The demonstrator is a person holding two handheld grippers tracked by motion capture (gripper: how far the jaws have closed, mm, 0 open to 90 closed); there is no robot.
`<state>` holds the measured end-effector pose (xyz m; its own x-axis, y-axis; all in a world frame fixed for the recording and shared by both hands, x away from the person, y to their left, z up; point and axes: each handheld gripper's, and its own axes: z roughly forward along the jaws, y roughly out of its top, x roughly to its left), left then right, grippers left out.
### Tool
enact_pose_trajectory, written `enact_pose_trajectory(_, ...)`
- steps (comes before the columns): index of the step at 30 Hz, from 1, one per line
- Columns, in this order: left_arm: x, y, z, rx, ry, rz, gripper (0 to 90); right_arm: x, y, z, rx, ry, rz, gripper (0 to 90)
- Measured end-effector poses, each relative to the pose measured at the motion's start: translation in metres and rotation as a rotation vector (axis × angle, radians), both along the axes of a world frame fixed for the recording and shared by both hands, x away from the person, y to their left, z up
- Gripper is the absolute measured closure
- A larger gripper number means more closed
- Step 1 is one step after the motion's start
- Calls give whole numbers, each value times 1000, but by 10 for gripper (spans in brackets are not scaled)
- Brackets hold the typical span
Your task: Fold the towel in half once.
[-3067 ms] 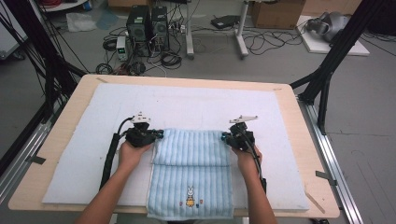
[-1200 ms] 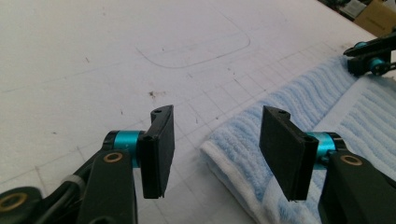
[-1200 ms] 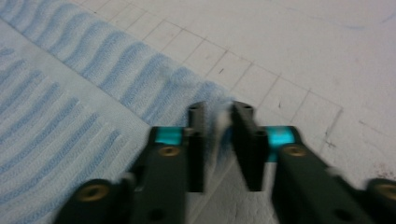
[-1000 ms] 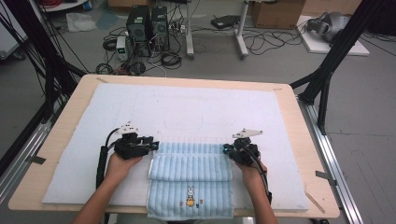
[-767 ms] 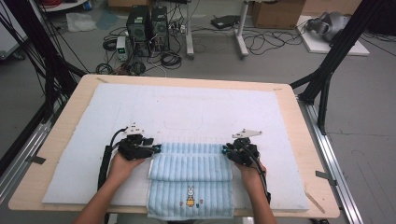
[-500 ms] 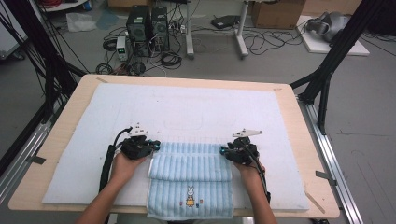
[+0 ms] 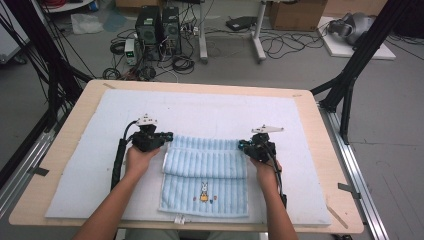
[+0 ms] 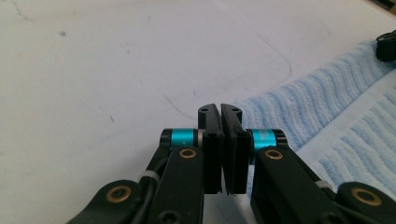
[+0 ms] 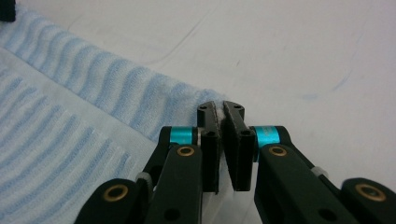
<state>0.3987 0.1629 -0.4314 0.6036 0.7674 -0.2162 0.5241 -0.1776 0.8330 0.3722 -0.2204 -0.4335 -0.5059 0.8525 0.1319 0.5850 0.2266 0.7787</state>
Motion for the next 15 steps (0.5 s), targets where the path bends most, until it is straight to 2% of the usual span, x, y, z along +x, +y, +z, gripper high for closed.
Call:
enact_pose_trajectory(2,8,1,2,-17,-1,10,870,7,0,4,9,-18,-17,854)
enact_pose_trajectory(3,12,1,2,-14,-15,10,870,9,1,5,12,-30,-24,855)
enact_pose_trajectory(4,15,1,1,-18,-35,10,870,13,2,6,1,-40,-27,855)
enact_pose_trajectory(5,18,1,0,-23,-37,8,870,16,4,7,-15,-55,-31,855)
enact_pose_trajectory(6,20,1,0,-14,-40,3,870,19,5,8,-31,-57,-36,855)
enact_pose_trajectory(9,30,2,0,-25,-74,6,870,28,7,9,-52,-64,-42,855)
enact_pose_trajectory(15,45,2,-6,-21,-47,9,869,42,11,7,-61,-69,-64,854)
